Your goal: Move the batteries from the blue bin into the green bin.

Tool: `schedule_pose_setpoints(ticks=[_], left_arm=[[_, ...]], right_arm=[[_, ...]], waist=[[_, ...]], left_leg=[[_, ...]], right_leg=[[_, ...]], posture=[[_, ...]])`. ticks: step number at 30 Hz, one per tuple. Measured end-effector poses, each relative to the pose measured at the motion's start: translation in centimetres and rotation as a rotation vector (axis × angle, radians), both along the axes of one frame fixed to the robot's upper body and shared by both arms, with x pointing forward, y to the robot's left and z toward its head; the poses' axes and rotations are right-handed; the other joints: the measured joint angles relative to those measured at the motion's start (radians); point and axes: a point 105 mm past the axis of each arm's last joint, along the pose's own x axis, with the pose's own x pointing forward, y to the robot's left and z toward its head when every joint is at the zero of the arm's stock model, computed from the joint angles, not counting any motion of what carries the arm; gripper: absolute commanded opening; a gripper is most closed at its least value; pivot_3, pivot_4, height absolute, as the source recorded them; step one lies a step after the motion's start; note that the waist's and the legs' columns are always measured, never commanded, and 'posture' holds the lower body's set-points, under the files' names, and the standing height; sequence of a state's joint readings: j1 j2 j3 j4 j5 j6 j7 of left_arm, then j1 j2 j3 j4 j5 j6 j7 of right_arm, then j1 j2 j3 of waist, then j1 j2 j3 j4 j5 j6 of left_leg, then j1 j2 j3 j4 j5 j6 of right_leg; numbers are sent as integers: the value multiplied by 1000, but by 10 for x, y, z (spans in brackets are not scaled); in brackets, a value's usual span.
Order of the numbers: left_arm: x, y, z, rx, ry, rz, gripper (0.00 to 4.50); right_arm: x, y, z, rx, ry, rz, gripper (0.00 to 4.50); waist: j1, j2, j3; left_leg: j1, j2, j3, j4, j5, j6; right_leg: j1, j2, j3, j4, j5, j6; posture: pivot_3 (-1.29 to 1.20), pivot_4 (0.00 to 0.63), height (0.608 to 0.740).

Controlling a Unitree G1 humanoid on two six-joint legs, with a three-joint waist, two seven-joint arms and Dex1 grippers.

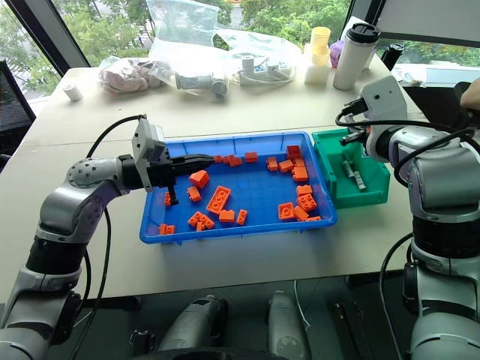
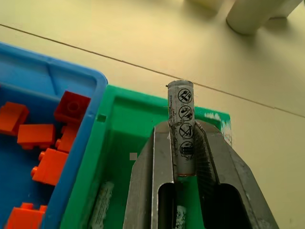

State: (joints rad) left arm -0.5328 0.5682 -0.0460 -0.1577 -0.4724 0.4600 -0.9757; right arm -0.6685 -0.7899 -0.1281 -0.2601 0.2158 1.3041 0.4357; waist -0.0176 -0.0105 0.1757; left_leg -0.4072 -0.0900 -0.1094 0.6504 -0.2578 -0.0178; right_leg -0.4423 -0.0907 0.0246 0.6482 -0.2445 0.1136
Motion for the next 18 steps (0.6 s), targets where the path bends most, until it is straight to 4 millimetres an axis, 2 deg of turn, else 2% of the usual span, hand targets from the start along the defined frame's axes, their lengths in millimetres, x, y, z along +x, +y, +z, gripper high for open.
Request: schedule_pose_setpoints(ticks=[4, 8, 11, 14, 18], left_arm=[[1, -1, 2, 2, 3, -14, 0], [0, -1, 1, 4, 11, -22, 0], [0, 0, 0, 10, 24, -20, 0], [0, 3, -1, 18, 34, -19, 0], [-1, 4, -1, 22, 39, -31, 0]], right_arm=[[-6, 0, -10, 3, 43, 42, 6], [-9, 2, -18, 18, 73, 66, 2004], [-10, -2, -11, -11, 53, 79, 3551], [-16, 5, 1, -46, 24, 157, 3551], [-25, 16, 4, -71, 28, 264, 3551]], waist=[[5, 0, 0], [6, 0, 0], [7, 0, 0], [7, 0, 0], [7, 0, 0]], left_leg=[[0, 0, 0, 1, 0, 0], [0, 0, 0, 1, 0, 0], [0, -1, 0, 1, 0, 0], [0, 0, 0, 1, 0, 0], [0, 0, 0, 1, 0, 0]], right_leg=[[0, 0, 0, 0, 0, 0], [0, 0, 0, 0, 0, 0], [0, 0, 0, 0, 0, 0], [1, 0, 0, -1, 0, 0], [1, 0, 0, 0, 0, 0]], posture=[[0, 150, 740], [0, 150, 740], [0, 150, 740], [0, 150, 740], [0, 150, 740]])
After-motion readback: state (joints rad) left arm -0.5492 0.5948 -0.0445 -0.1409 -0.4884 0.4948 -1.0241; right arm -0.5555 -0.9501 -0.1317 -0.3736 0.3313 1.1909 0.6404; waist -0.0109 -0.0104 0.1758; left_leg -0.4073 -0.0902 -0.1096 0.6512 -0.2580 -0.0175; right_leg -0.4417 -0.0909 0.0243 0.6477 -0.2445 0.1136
